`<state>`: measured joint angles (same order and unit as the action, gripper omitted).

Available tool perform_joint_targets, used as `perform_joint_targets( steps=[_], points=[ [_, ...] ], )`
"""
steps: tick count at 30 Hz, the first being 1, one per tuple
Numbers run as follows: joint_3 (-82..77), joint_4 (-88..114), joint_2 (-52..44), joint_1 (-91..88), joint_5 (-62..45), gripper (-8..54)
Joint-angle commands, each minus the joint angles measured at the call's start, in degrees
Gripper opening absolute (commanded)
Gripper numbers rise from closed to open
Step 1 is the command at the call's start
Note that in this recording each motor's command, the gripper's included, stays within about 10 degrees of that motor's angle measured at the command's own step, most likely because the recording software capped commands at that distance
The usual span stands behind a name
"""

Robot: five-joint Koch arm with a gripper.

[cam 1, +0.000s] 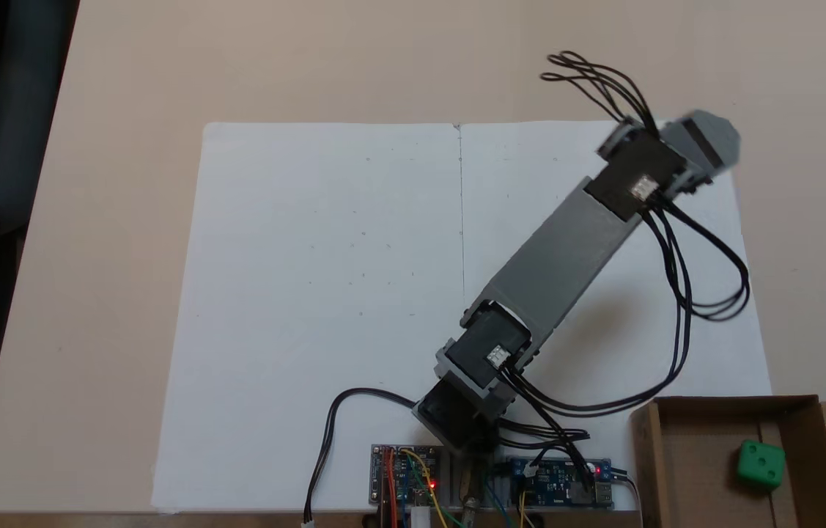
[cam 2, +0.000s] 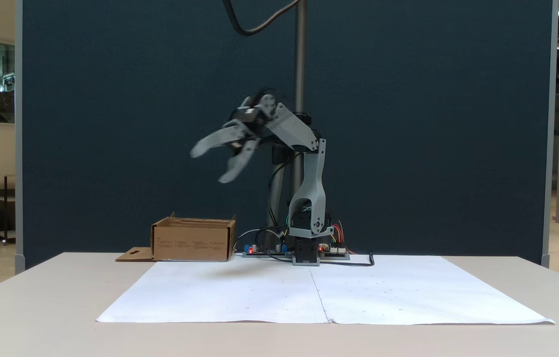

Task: Grasp a green dice and put it in the bin.

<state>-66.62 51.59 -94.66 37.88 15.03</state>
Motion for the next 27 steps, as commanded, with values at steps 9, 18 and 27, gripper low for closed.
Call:
perform_joint_targets(
  steps=[9,18,27],
  points=[
    [-12.3,-14.4,-1.4,-20.3,3.0,44.5],
    [-40.7,-35.2,-12.5,-30.2,1.7,42.8],
    [-71.0,-56.4,-25.3,-36.8,-11.1,42.5]
  ],
)
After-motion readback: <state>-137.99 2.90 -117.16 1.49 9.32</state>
